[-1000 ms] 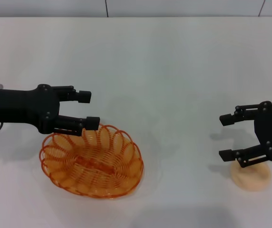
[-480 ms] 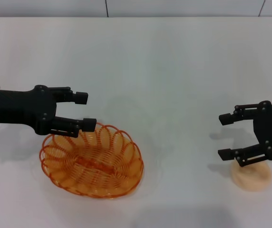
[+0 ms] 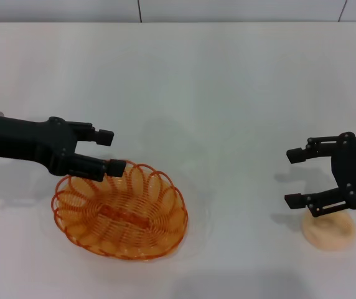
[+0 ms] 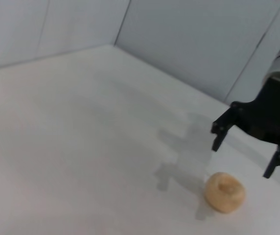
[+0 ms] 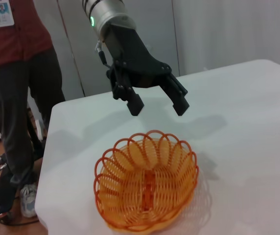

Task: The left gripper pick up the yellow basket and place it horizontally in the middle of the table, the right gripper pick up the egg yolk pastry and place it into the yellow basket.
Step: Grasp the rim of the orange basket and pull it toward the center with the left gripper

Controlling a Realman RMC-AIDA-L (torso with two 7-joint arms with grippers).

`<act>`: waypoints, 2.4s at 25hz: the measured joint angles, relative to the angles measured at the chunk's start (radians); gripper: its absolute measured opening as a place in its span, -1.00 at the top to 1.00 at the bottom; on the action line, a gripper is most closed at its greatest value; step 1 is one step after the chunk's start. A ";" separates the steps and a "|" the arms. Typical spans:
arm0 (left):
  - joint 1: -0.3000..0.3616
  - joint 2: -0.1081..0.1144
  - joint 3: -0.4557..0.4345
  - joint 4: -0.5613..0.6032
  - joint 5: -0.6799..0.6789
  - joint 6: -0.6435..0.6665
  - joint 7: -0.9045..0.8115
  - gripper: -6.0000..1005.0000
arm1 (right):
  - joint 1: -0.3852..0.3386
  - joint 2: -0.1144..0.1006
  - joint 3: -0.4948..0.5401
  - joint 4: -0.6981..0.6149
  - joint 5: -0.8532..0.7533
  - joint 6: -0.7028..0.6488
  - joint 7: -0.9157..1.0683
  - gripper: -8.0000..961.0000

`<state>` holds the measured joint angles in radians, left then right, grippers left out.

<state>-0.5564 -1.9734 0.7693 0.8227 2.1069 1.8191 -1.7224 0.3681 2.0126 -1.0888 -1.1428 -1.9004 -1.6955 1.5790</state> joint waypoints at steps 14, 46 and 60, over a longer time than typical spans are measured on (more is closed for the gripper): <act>-0.134 0.034 0.003 0.115 0.303 0.005 -0.421 -0.68 | -0.001 0.000 0.000 0.012 0.022 0.022 -0.002 -0.73; -0.318 0.008 0.221 0.034 0.688 0.034 -0.841 -0.61 | 0.014 0.000 -0.008 0.030 0.058 0.048 0.000 -0.73; -0.321 -0.043 0.253 -0.018 0.699 -0.023 -0.897 -0.58 | 0.012 0.000 -0.011 0.035 0.058 0.048 0.001 -0.73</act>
<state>-0.8772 -2.0168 1.0222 0.8044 2.8061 1.7964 -2.6198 0.3799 2.0125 -1.0999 -1.1075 -1.8421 -1.6476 1.5805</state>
